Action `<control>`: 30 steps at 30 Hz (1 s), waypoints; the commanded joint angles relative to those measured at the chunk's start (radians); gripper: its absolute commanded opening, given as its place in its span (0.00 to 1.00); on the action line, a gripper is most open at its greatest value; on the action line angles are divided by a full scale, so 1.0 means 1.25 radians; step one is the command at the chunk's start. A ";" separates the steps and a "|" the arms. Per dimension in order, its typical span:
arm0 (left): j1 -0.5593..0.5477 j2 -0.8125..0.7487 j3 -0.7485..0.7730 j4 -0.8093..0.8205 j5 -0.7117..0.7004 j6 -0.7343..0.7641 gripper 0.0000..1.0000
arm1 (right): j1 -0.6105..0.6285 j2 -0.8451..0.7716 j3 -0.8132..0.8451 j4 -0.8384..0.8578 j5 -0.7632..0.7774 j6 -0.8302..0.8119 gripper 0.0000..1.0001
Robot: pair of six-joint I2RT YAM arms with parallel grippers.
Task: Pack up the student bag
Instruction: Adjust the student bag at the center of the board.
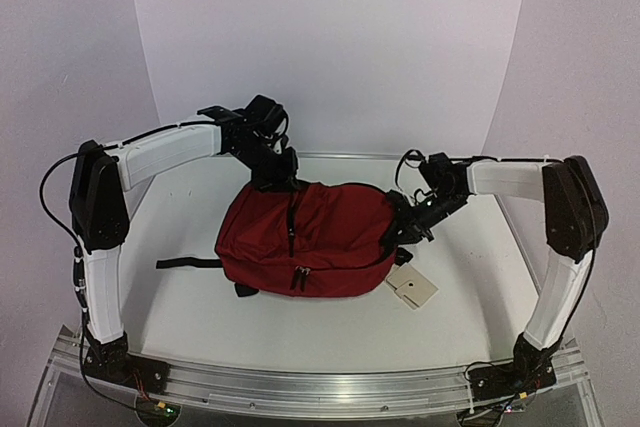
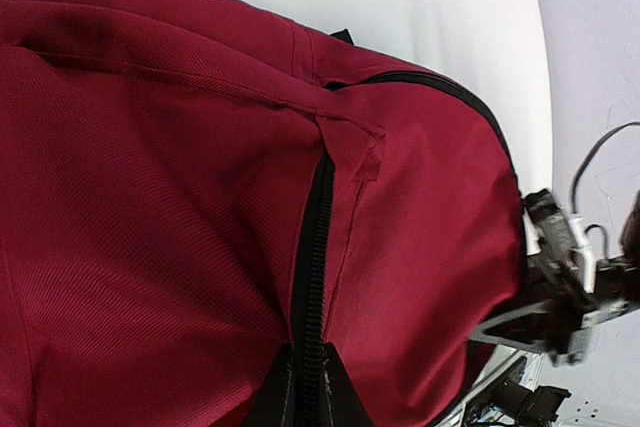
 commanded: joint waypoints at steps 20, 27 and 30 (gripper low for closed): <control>0.005 -0.306 -0.226 0.007 -0.247 -0.124 0.17 | 0.160 -0.144 0.672 -0.074 0.051 -0.081 0.00; -0.023 -0.341 -0.293 0.136 -0.124 -0.091 0.55 | 0.197 -0.163 0.602 -0.133 0.108 -0.167 0.00; -0.023 -0.288 -0.259 0.181 -0.080 -0.074 0.69 | 0.197 -0.156 0.608 -0.132 0.110 -0.171 0.00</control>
